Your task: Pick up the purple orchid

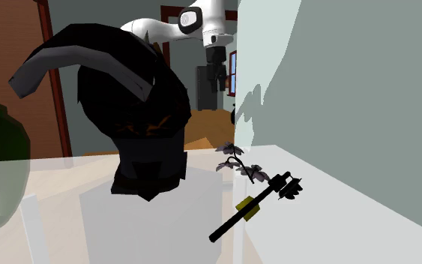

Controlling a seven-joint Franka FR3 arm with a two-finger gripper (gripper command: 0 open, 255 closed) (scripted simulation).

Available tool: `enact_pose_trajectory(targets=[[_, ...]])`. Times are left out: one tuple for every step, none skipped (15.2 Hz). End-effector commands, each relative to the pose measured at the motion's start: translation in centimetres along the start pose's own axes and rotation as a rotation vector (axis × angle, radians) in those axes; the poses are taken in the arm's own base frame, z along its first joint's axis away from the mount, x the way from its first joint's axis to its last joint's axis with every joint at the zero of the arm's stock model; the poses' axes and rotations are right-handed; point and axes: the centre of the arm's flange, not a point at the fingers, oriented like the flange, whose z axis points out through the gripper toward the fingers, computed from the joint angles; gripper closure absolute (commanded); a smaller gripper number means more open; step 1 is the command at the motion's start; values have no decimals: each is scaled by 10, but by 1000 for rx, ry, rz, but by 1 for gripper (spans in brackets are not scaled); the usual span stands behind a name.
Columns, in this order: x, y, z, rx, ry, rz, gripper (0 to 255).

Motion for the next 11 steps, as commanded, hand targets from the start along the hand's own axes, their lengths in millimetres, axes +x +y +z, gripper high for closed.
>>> enact_pose_trajectory(targets=[[0, 0, 0, 0, 0, 0, 0], [8, 9, 7, 3, -7, 20, 0], [17, 17, 15, 5, -15, 40, 0], [24, 26, 22, 8, -22, 59, 0], [32, 35, 30, 10, -30, 79, 0], [40, 45, 38, 13, -37, 99, 0], [47, 54, 46, 16, -45, 119, 0], [54, 63, 53, 18, -52, 139, 0], [61, 73, 61, 21, -60, 159, 0], [67, 82, 69, 23, -67, 178, 0], [73, 92, 77, 26, -75, 198, 0]])
